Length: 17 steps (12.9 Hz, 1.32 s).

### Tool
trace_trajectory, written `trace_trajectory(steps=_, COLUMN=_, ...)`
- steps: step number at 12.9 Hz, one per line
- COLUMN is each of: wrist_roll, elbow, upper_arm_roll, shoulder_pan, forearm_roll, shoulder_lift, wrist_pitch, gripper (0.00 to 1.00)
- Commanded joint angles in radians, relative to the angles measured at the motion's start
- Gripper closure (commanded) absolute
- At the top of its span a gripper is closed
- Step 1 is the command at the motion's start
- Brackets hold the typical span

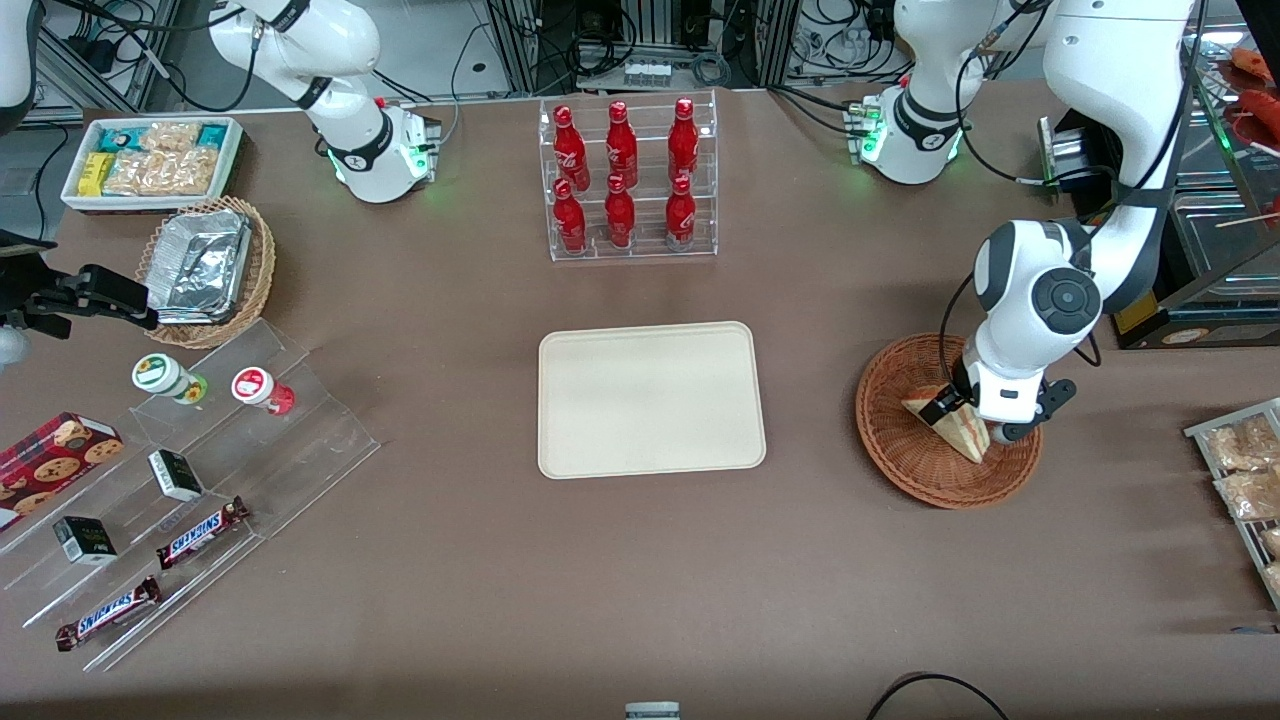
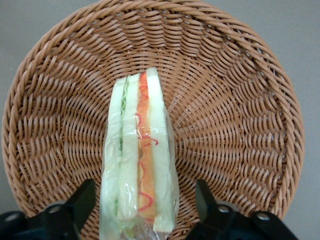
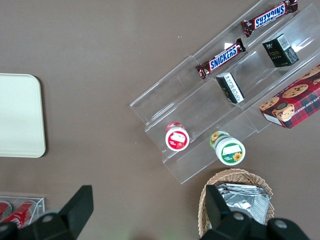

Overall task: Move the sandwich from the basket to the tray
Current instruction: 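Lower the open left gripper around the wrapped sandwich in the basket, then close the left gripper on the sandwich and lift it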

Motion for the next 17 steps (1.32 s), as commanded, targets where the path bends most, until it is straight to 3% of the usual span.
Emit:
trace_trajectory(steps=1, wrist_roll=-0.050, elbow=-0.005, upper_arm_roll=0.002, shoulder_pan=-0.007, forearm_roll=0.003, shoulder_lift=-0.016, wrist_pitch=0.008, gripper=0.75)
trace_trajectory(steps=2, wrist_roll=-0.050, elbow=-0.005, upper_arm_roll=0.002, shoulder_pan=-0.007, forearm_roll=0.004, shoulder_lift=-0.020, wrist_pitch=0.004, gripper=0.82)
trace_trajectory(steps=8, wrist_roll=-0.042, elbow=0.039, upper_arm_roll=-0.002, shoulder_pan=-0.011, forearm_roll=0.015, shoulder_lift=-0.118, wrist_pitch=-0.211, gripper=0.82)
trace_trajectory(steps=12, wrist_roll=-0.048, elbow=0.308, upper_arm_roll=-0.114, shoulder_pan=-0.011, forearm_roll=0.018, shoulder_lift=-0.117, wrist_pitch=-0.552, gripper=0.82)
trace_trajectory(steps=17, wrist_roll=-0.057, elbow=0.557, upper_arm_roll=-0.277, shoulder_pan=-0.015, forearm_roll=0.013, shoulder_lift=-0.051, wrist_pitch=-0.733, gripper=0.82)
